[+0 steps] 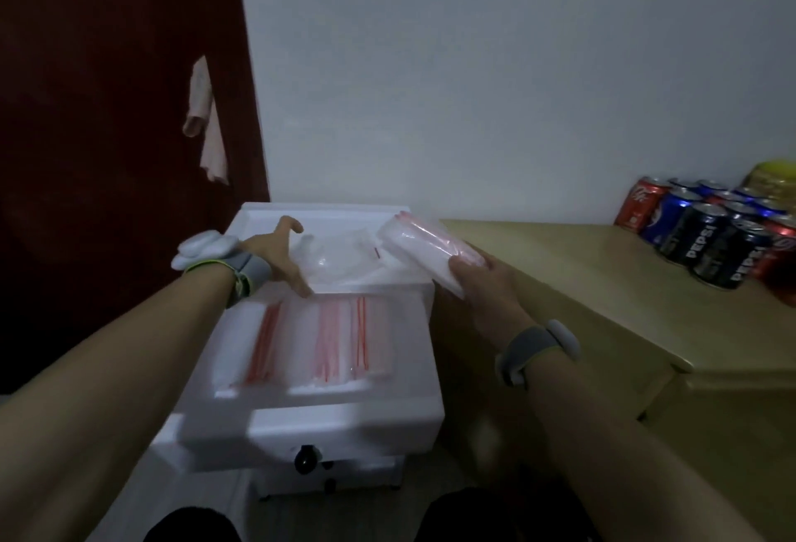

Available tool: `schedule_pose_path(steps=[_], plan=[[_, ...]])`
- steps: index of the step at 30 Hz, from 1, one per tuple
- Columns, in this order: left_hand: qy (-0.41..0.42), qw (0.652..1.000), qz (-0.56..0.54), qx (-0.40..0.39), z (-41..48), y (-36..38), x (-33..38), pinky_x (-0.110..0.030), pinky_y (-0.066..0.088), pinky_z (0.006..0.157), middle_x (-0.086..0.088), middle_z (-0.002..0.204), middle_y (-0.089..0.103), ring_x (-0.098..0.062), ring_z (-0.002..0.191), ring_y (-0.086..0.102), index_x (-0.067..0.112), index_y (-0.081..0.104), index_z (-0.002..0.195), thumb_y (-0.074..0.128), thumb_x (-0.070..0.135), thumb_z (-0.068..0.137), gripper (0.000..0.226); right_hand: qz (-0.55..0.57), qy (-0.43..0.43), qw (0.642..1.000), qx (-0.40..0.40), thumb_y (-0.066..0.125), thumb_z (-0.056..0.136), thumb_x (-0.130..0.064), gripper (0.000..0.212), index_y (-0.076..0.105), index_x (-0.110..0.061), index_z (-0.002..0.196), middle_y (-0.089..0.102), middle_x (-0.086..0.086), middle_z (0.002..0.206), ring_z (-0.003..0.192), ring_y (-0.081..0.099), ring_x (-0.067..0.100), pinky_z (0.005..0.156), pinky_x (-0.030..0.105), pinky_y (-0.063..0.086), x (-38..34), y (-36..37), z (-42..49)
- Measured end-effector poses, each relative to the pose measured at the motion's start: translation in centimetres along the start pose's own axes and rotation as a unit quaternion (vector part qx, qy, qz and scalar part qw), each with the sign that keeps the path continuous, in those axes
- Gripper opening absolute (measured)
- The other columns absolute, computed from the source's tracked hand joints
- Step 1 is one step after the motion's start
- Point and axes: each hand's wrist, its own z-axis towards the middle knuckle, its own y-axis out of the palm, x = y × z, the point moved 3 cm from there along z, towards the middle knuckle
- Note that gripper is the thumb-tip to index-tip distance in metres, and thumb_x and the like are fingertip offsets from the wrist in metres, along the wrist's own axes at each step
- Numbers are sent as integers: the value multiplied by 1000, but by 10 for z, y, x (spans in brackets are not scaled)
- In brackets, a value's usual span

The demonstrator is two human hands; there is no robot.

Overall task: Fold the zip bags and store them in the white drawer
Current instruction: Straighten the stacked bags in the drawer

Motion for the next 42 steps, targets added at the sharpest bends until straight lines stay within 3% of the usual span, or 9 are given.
schedule_pose_path(steps=[4,12,14,18,23,28,34,38,42], plan=[[-17,999,20,20,12,-12,-11,-33,41,93,-11,134,52,-30,116,52,28,28,142,84,62,59,106,76,30,997,5,69,89,-9,36,57,-6,124,63,14,108,78,65,23,49,25,54,-7,-5,-4],[14,992,92,88,-7,-29,19,-44,30,109,-10,149,38,-35,136,33,37,39,143,62,91,50,110,86,1,995,-54,69,90,-10,25,62,-6,114,63,12,110,88,65,22,65,33,62,-12,17,-21],[69,987,-85,120,-18,-36,33,-42,39,102,-8,143,48,-31,125,47,35,52,133,57,87,62,88,81,-7,993,-81,69,90,-11,28,61,-5,117,63,13,111,91,66,24,65,34,61,-11,26,-27],[80,913,-395,64,-46,-35,55,-29,46,57,-4,112,60,-22,64,64,25,49,128,48,67,90,56,60,-4,987,-147,66,92,-11,28,59,-4,118,63,14,110,93,66,27,71,37,61,-12,48,-43],[74,894,-441,-34,-62,-16,50,-20,28,43,-5,69,45,-15,45,44,14,55,100,48,66,90,53,35,26,981,-191,70,86,-8,21,65,-9,106,64,11,103,87,69,29,72,42,61,-10,66,-55],[92,891,-438,-75,-69,-4,22,-20,28,40,-6,71,50,-14,46,41,2,58,114,78,42,80,56,-13,84,975,-204,75,78,-3,16,68,-8,92,65,14,98,77,68,28,60,39,58,-11,80,-64],[44,890,-454,8,-79,-6,12,-23,33,42,-9,69,47,-14,47,43,8,40,119,71,31,89,49,-9,136,967,-217,66,90,-31,30,63,-12,113,67,9,111,88,68,26,58,34,57,-7,95,-76],[25,884,-464,44,-81,-9,1,-24,36,44,-8,67,48,-15,49,45,12,33,120,64,31,94,45,-84,153,953,-248,63,91,-36,41,58,-12,123,70,12,101,71,72,28,55,32,56,-6,104,-83],[28,876,-481,-30,-88,-7,-12,-21,34,43,-8,69,48,-11,45,45,6,51,103,60,33,97,29,-110,130,961,-217,60,94,-40,38,56,-12,119,65,11,95,54,67,25,43,25,49,-8,112,-89]])
